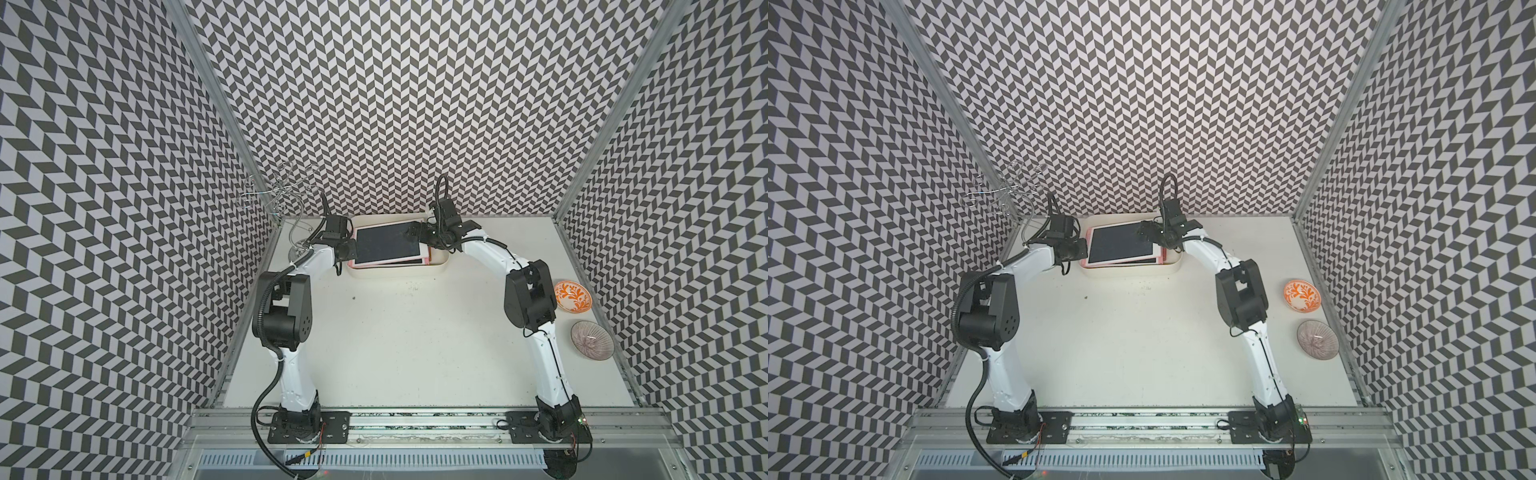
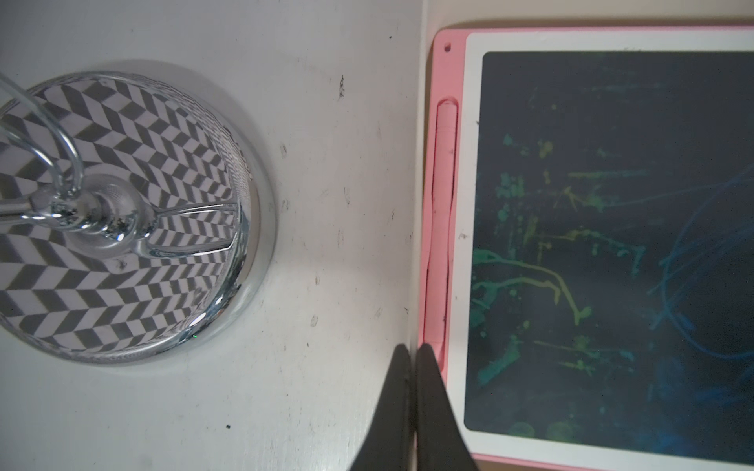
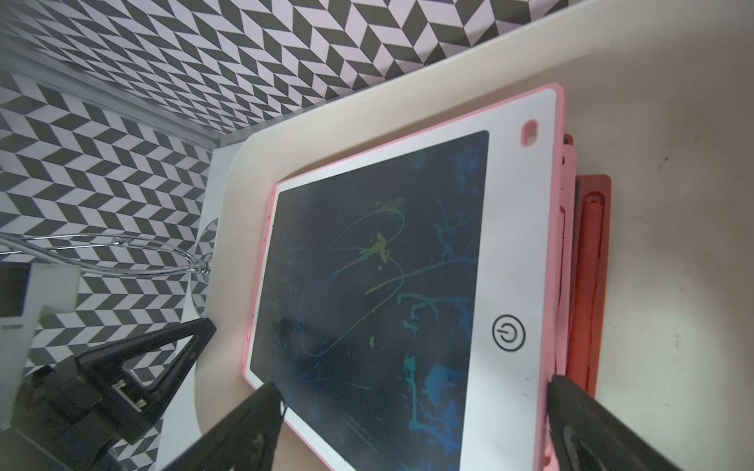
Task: Take out the writing tablet from the storage box
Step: Pick up the writing tablet from the storage box.
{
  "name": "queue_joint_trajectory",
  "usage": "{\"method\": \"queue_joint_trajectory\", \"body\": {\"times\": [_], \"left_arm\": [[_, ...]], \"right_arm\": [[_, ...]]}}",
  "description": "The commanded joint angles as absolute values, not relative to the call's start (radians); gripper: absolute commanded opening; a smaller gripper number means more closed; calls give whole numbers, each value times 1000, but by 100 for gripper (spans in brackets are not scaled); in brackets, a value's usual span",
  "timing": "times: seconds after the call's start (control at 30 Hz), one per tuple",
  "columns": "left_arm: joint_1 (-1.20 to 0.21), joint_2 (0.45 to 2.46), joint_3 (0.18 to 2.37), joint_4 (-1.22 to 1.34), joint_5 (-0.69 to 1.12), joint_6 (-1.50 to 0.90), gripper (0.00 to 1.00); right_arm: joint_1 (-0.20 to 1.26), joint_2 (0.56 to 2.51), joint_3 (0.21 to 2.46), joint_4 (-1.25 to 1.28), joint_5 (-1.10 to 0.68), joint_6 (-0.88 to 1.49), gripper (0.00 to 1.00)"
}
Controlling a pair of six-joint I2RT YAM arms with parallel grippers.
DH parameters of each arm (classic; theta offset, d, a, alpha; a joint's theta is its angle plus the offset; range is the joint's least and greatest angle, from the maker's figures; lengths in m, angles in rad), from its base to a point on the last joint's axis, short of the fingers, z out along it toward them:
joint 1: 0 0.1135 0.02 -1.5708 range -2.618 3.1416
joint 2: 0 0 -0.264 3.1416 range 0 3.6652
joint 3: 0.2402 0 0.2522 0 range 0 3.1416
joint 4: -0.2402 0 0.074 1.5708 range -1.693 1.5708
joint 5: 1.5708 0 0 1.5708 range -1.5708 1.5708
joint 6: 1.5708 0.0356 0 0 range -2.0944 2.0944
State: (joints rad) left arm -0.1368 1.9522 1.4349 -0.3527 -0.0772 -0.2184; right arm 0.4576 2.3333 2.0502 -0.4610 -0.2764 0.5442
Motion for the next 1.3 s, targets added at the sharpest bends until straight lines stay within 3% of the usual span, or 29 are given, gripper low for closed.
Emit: {"method": "queue_joint_trajectory", "body": {"times": [0.0,0.73,1.27], "left_arm": [[-156,1932,1468,-331,-32,-229,0],[-156,1934,1468,-331,-28,-231,0],[-156,1930,1468,-333,-37,-228,0]], "right_arm": [[472,2284,2021,-348,-465,607,97],[445,2223,1916,-184,-646,713,90],[425,2206,1922,-253,-523,623,89]]}}
